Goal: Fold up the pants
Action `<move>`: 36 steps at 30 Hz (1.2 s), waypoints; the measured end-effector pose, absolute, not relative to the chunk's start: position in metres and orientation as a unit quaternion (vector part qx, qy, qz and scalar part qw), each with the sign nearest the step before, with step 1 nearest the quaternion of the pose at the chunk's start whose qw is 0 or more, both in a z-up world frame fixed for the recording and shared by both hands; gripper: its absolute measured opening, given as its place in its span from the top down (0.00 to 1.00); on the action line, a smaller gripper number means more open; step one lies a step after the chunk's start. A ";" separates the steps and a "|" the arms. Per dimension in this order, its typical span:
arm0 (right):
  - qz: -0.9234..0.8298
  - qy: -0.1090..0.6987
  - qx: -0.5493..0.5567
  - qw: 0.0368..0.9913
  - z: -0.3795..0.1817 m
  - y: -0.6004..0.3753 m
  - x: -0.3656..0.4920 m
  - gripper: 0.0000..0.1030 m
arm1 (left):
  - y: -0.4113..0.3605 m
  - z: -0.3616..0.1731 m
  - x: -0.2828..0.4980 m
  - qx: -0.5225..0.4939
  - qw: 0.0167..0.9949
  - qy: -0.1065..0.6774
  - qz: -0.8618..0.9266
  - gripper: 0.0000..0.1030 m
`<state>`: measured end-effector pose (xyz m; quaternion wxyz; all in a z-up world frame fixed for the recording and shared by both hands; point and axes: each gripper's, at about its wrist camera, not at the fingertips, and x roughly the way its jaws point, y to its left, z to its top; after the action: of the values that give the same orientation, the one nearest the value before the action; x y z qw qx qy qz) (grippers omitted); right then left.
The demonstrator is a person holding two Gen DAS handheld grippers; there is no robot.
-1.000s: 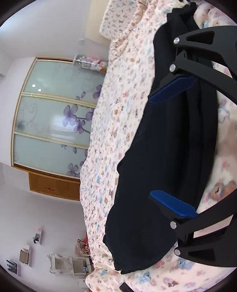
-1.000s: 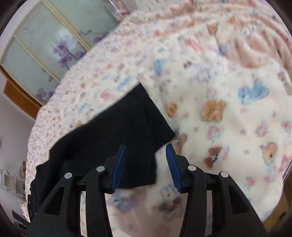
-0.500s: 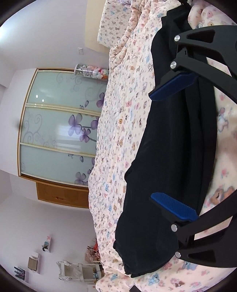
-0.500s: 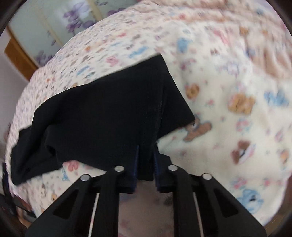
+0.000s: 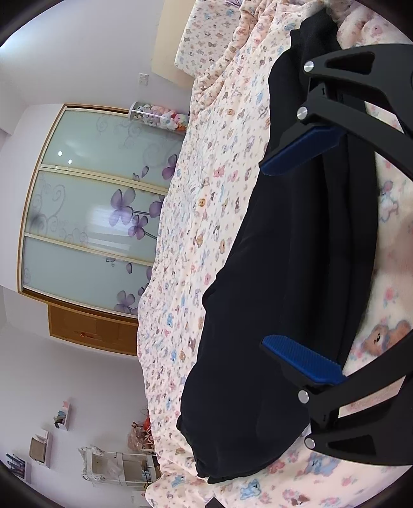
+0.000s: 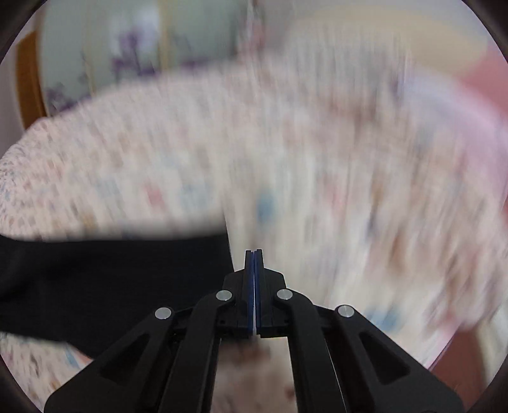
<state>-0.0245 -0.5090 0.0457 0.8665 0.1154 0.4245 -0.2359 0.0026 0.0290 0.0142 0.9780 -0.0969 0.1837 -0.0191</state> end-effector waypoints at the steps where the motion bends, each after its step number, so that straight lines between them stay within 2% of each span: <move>1: -0.212 0.433 0.163 0.861 0.029 -0.517 -0.035 1.00 | 0.029 0.014 0.002 -0.096 0.978 0.184 -0.019 0.02; 3: -0.163 0.414 0.254 0.859 0.018 -0.528 -0.053 0.97 | 0.028 0.014 0.002 -0.095 0.979 0.182 -0.019 0.02; 4: -0.137 0.400 0.299 0.855 0.017 -0.535 -0.057 0.89 | 0.028 0.014 0.002 -0.094 0.979 0.182 -0.019 0.02; 5: -0.126 0.396 0.318 0.852 0.017 -0.538 -0.057 0.72 | 0.027 0.014 0.003 -0.093 0.979 0.183 -0.019 0.02; 7: -0.107 0.387 0.340 0.850 0.023 -0.542 -0.054 0.54 | 0.027 0.013 0.004 -0.093 0.978 0.185 -0.019 0.02; 10: -0.101 0.389 0.313 0.861 0.033 -0.536 -0.039 0.54 | 0.029 0.012 0.006 -0.096 0.977 0.189 -0.018 0.02; 17: -0.110 0.447 0.292 0.838 0.009 -0.527 -0.009 0.55 | 0.033 0.009 0.010 -0.104 0.973 0.203 -0.018 0.02; 21: -0.091 0.438 0.302 0.842 -0.004 -0.526 -0.011 0.55 | 0.032 0.008 0.010 -0.104 0.973 0.204 -0.019 0.02; 23: -0.085 0.446 0.261 0.852 -0.004 -0.515 -0.008 0.55 | 0.031 0.008 0.010 -0.101 0.973 0.206 -0.020 0.02; 24: -0.085 0.452 0.230 0.858 -0.004 -0.508 -0.005 0.56 | 0.030 0.007 0.010 -0.100 0.973 0.207 -0.020 0.02; 25: -0.091 0.459 0.206 0.859 -0.006 -0.503 -0.003 0.65 | 0.030 0.007 0.010 -0.099 0.973 0.208 -0.021 0.02; 26: -0.094 0.463 0.197 0.859 -0.007 -0.501 -0.002 0.79 | 0.030 0.007 0.010 -0.098 0.973 0.208 -0.021 0.02; 27: -0.087 0.460 0.204 0.860 -0.006 -0.502 -0.002 0.83 | 0.030 0.007 0.010 -0.099 0.973 0.208 -0.021 0.02; 36: -0.150 0.363 0.060 0.918 0.079 -0.484 0.011 0.84 | 0.032 0.003 0.015 -0.113 0.968 0.222 -0.017 0.02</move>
<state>0.0114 -0.4840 0.0785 0.9176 0.0599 0.3630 -0.1503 0.0152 0.0318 0.0033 0.9682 -0.1135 0.2222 -0.0174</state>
